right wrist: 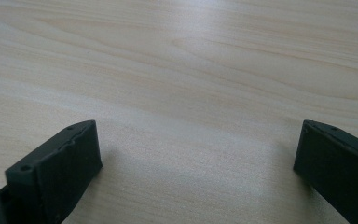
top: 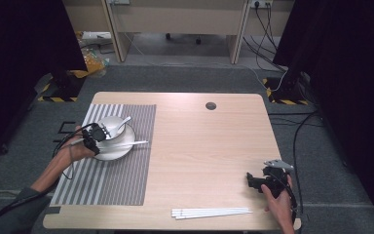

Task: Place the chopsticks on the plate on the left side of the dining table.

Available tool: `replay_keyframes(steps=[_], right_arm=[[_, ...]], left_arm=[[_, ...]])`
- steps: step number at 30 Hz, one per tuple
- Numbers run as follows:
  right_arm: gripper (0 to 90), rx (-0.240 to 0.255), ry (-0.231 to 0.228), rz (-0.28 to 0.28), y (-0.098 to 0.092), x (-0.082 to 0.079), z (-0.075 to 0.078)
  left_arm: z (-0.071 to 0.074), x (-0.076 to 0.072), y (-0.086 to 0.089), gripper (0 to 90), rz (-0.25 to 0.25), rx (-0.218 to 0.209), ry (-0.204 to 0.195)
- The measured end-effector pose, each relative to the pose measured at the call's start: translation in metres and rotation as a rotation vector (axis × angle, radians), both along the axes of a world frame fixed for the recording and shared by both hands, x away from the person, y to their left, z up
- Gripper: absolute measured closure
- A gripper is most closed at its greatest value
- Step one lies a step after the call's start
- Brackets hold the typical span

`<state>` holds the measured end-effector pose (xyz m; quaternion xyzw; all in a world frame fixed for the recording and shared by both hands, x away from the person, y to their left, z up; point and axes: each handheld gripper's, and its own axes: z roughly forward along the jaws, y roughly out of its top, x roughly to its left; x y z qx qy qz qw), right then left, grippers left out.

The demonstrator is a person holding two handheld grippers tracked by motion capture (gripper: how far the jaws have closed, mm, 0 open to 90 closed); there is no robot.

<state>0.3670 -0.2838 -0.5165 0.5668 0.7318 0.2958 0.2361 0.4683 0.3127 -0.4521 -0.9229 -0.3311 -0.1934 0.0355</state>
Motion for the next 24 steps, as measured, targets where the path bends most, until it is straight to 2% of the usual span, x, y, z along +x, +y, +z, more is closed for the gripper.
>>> replay_keyframes(steps=[16,21,24], right_arm=[[0.6,-0.001,-0.001,0.002,0.0,0.0,0.0],[0.5,-0.001,-0.001,0.002,0.0,0.0,0.0],[0.5,-0.001,-0.001,0.002,0.0,0.0,0.0]], left_arm=[[0.004,-0.003,-0.001,57.8,0.001,0.0,0.004],[0.008,-0.012,-0.011,56.1,-0.009,-0.026,0.02],[0.012,-0.016,-0.02,55.7,-0.021,-0.045,0.011]])
